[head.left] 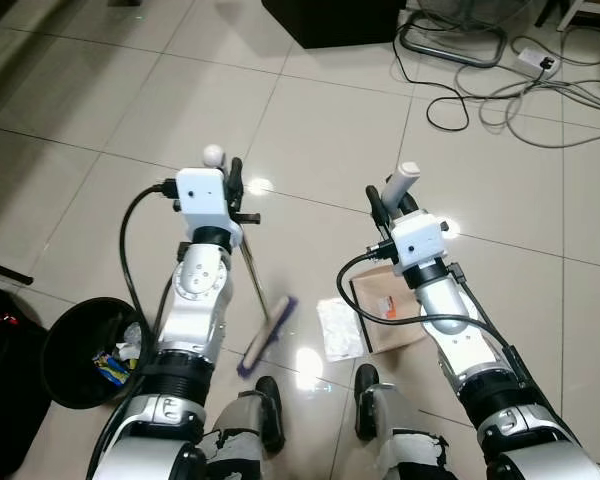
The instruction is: Sweep floor
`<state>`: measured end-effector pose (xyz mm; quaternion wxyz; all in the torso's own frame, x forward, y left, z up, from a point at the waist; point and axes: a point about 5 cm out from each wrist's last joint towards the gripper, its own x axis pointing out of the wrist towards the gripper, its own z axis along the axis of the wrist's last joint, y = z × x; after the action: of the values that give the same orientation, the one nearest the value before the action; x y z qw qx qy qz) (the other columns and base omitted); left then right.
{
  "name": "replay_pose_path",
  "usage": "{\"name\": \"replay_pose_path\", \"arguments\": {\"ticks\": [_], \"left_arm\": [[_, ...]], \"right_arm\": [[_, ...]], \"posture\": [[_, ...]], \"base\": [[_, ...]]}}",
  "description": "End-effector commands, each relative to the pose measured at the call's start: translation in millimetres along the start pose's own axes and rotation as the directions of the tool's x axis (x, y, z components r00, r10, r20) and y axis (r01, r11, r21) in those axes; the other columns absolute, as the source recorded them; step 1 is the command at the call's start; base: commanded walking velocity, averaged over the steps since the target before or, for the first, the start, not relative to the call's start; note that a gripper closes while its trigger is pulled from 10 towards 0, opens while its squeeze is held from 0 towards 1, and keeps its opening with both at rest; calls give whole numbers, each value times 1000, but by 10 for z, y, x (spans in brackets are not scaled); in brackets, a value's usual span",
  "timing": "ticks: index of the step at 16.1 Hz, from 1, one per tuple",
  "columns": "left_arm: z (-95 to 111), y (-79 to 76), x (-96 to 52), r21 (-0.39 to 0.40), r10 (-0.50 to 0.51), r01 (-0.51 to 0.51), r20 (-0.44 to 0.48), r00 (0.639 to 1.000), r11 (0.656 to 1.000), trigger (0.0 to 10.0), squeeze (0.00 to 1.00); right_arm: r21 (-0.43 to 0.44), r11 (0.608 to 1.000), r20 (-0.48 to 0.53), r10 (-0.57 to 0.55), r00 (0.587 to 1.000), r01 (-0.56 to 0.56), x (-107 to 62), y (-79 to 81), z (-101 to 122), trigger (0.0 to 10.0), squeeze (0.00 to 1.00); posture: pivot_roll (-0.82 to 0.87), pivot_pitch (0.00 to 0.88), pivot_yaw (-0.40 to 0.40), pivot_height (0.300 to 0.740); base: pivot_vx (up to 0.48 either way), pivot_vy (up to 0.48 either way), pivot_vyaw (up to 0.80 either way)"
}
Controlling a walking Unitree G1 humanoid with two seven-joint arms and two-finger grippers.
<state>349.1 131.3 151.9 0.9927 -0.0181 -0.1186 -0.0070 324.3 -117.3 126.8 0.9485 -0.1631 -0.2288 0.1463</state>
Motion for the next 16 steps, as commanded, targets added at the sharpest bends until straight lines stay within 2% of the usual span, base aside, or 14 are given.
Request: {"name": "replay_pose_path", "arguments": {"ticks": [1,5,8,10,12,15,16], "left_arm": [[-155,2,-63,-13,28,-29,-61,998,999,10000,0],[-209,-47,-63,-52,88,-92,-84,993,994,10000,0],[-228,-78,-30,-53,180,-185,-86,980,981,10000,0],[-195,-101,19,-55,208,-212,-70,976,976,10000,0],[-138,-144,97,-89,220,-225,-61,974,970,10000,0],[17,-350,203,-235,178,-183,-42,983,955,10000,0],[50,-399,215,-263,163,-167,-35,986,950,10000,0]], "right_arm": [[63,998,-106,5,994,1,-132,114,-162,10000,0],[155,978,-165,-112,980,137,-72,131,-179,10000,0],[225,958,-185,-140,973,180,10,318,-117,10000,0],[244,960,-164,-96,982,135,55,485,-39,10000,0],[236,967,-156,-57,986,93,80,600,4,10000,0],[229,967,-181,-72,981,113,104,584,-16,10000,0],[225,967,-186,-77,980,118,111,567,-22,10000,0]], "posture": [[25,385,60,740],[12,390,59,740],[-3,392,60,740],[-11,393,61,740],[-11,390,59,740],[-6,382,56,740],[-7,381,56,740]], "base": [[0,0,0],[0,0,0],[0,0,0],[0,0,0],[0,0,0],[0,0,0],[0,0,0]]}}
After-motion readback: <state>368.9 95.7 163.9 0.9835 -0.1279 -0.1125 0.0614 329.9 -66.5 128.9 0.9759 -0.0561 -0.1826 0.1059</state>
